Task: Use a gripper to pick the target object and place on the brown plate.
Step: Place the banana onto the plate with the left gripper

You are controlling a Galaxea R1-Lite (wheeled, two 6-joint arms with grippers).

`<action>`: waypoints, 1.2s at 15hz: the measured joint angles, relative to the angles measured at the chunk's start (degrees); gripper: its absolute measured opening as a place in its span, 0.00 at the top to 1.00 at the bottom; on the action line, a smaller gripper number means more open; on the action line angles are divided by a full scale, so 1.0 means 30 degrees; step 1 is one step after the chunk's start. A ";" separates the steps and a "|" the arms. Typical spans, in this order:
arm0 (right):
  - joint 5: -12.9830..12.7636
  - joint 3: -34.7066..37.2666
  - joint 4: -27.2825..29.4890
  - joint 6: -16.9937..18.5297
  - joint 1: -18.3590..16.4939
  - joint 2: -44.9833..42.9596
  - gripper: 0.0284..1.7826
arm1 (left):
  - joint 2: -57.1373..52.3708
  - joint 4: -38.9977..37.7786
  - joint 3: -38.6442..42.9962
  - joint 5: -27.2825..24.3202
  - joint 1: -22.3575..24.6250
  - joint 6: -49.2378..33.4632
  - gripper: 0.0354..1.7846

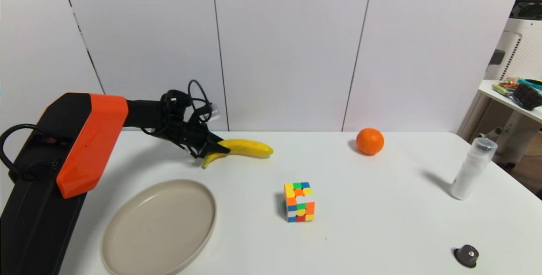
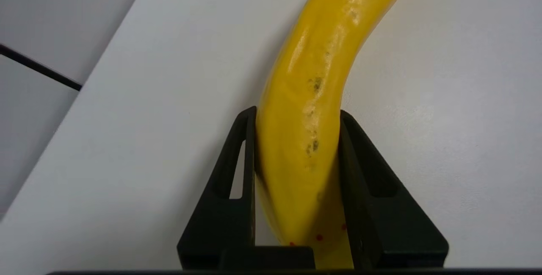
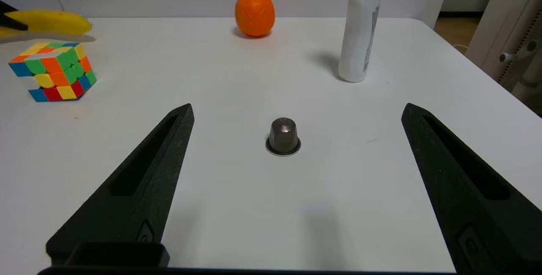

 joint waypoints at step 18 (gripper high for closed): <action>0.0008 0.0000 0.0000 -0.0008 0.0008 0.0000 0.05 | -1.3865 0.5628 1.4096 0.1288 0.5177 0.3584 0.69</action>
